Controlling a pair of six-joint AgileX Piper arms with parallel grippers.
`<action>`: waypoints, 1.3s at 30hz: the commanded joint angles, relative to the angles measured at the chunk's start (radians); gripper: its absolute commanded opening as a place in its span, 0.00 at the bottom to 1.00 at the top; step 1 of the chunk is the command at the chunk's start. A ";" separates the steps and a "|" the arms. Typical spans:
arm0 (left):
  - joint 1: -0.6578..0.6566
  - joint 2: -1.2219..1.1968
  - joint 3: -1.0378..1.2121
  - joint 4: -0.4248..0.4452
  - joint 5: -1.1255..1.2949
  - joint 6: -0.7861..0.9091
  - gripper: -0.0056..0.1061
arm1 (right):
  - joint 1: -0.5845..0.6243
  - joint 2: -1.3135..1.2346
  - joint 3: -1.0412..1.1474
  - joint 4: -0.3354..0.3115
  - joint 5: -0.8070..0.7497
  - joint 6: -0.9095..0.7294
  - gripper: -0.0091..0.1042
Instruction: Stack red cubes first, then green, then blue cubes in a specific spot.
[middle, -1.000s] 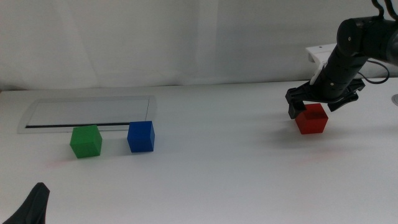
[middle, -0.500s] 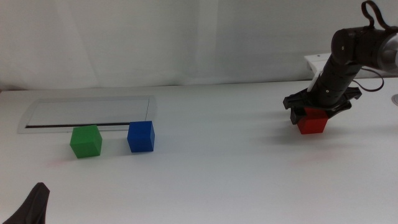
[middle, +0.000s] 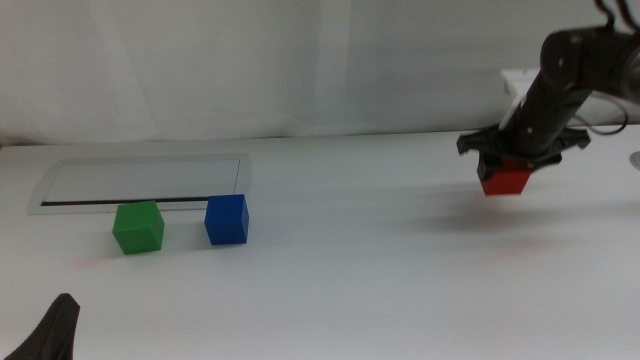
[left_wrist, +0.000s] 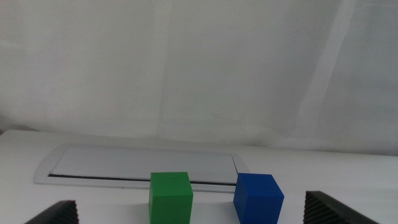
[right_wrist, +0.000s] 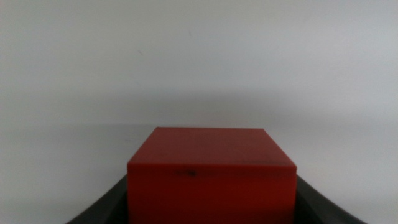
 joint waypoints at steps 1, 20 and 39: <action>-0.007 0.006 0.040 -0.009 0.000 -0.009 0.86 | 0.024 -0.076 -0.006 -0.027 0.010 0.059 0.06; -0.007 0.006 0.040 -0.009 0.000 -0.009 0.86 | 0.456 -0.246 0.144 -0.047 0.094 0.446 0.06; -0.007 0.006 0.040 -0.009 -0.011 -0.009 0.86 | 0.594 -0.246 0.378 -0.104 -0.104 0.647 0.06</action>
